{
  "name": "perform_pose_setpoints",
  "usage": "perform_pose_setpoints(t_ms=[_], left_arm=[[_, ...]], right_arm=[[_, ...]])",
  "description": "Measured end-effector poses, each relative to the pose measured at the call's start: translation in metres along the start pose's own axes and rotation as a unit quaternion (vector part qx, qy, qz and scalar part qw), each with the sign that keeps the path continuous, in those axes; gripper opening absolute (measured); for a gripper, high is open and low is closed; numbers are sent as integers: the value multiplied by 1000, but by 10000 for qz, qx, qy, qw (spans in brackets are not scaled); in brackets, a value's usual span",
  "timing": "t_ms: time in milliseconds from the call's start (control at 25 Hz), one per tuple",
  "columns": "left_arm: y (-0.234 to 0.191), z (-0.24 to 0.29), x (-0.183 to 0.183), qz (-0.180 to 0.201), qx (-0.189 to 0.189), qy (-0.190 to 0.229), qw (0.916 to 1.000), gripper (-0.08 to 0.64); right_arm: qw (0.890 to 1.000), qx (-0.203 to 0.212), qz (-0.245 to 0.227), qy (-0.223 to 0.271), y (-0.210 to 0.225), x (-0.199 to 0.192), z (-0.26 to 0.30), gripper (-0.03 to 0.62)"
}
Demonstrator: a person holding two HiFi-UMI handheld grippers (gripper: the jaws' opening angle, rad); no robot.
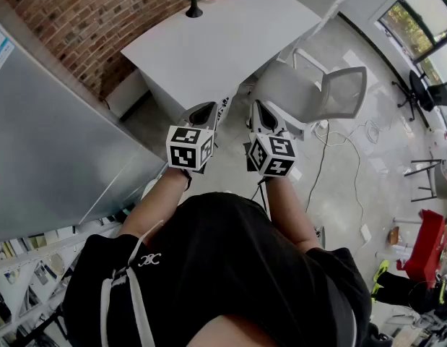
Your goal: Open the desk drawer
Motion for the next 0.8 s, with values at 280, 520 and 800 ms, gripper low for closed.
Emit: perform_pose_setpoints(t_ms=[280,520,800], left_arm=[[-12,-6,-1,-67,25,16,10000,-2],[-23,-14,-9,-140,-90,-29,9999,-2],[-30,-12,-30,-334,-263,-227,9988,-2]], right_arm=[[9997,46,124,196,-12,2,2,-2],[9997,-181,114,142,-24,-5,1,-2],[9982,-572,148,-11,-22,-21,-12,-2]])
Point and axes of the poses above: the fingertips, and each gripper's own axes: z forward along the fingers, y to its right, x out of its top, the point moved 6 cm from there along -z, backward along the fingers, and after that the axes turned 7 degrees about y, right-handed, at the moved point
